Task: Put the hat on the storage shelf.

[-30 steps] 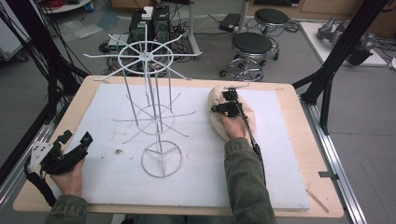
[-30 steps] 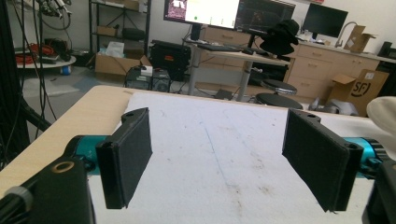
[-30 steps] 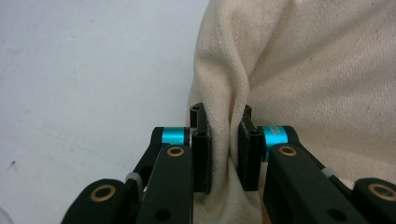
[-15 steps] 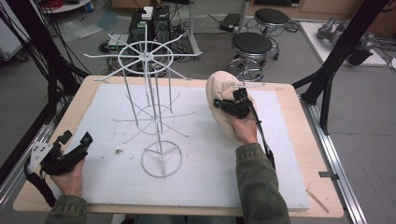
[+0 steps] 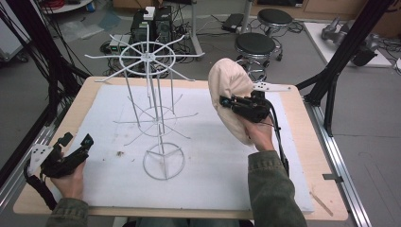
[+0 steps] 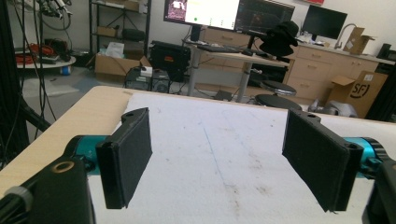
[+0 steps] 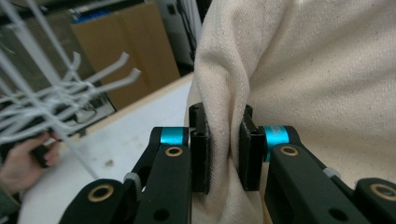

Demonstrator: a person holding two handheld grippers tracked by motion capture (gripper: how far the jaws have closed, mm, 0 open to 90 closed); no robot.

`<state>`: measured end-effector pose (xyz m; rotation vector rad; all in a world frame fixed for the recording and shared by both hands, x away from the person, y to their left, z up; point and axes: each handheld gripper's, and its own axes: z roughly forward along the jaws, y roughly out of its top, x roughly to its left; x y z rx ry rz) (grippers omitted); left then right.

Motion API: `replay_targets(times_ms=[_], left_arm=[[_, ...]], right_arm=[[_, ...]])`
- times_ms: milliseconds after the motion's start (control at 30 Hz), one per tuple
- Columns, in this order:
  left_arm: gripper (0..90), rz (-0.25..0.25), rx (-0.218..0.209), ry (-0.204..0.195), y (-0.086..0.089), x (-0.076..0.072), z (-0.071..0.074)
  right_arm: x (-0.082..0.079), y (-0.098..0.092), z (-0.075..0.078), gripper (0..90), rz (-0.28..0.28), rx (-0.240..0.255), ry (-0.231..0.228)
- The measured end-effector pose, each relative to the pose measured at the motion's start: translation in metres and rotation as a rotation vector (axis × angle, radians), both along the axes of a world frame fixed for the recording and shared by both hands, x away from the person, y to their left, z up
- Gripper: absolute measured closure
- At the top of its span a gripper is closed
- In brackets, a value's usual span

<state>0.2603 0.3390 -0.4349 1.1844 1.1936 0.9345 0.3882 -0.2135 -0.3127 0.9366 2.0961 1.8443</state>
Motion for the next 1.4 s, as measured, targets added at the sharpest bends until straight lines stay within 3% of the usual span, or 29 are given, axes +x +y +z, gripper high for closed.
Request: replay_targets(times_ms=[100, 133, 333, 367, 467, 533, 600, 633, 733, 800, 1000, 1100, 1233, 1400], left_arm=[[24.0, 0.004, -0.003, 0.002, 0.0, 0.0, 0.0], [24.1, 0.006, -0.007, 0.0, 0.0, 0.0, 0.0], [24.0, 0.012, -0.009, -0.005, 0.001, -0.001, 0.0], [24.1, 0.013, -0.009, -0.004, 0.001, -0.001, 0.0], [24.1, 0.013, -0.011, 0.002, 0.001, 0.0, 0.0], [24.1, 0.011, -0.014, -0.001, 0.001, -0.001, 0.001], [24.1, 0.011, -0.015, -0.004, 0.001, -0.001, 0.001], [24.1, 0.011, -0.013, -0.004, 0.001, -0.001, 0.001], [24.1, 0.011, -0.014, -0.004, 0.001, -0.001, 0.001], [24.1, 0.012, -0.014, -0.004, 0.001, -0.001, 0.001], [24.1, 0.013, -0.013, -0.006, 0.001, -0.001, 0.001], [24.1, 0.007, -0.007, -0.003, 0.0, 0.0, 0.001], [24.1, 0.004, -0.006, -0.006, -0.002, 0.0, 0.001], [24.1, 0.004, -0.007, -0.005, -0.001, 0.0, 0.001]], right_arm=[[-0.006, -0.001, 0.005, 78.5, 0.023, 0.013, -0.021], [-0.013, -0.002, 0.009, 78.5, 0.045, 0.033, -0.056], [-0.028, -0.004, 0.02, 78.4, 0.09, 0.084, -0.12], [-0.036, -0.007, 0.027, 78.4, 0.118, 0.123, -0.153], [-0.043, -0.009, 0.032, 78.4, 0.14, 0.151, -0.179], [-0.052, -0.013, 0.038, 78.3, 0.161, 0.201, -0.212], [-0.053, -0.015, 0.04, 78.3, 0.169, 0.213, -0.221], [-0.056, -0.018, 0.045, 78.4, 0.191, 0.248, -0.228], [-0.058, -0.02, 0.048, 78.3, 0.208, 0.279, -0.235], [-0.06, -0.024, 0.054, 78.4, 0.232, 0.325, -0.253], [-0.064, -0.024, 0.068, 78.3, 0.28, 0.356, -0.271], [-0.068, -0.018, 0.081, 78.2, 0.307, 0.338, -0.301], [-0.069, -0.011, 0.092, 78.0, 0.326, 0.33, -0.309], [-0.069, -0.005, 0.111, 77.7, 0.366, 0.359, -0.314]])
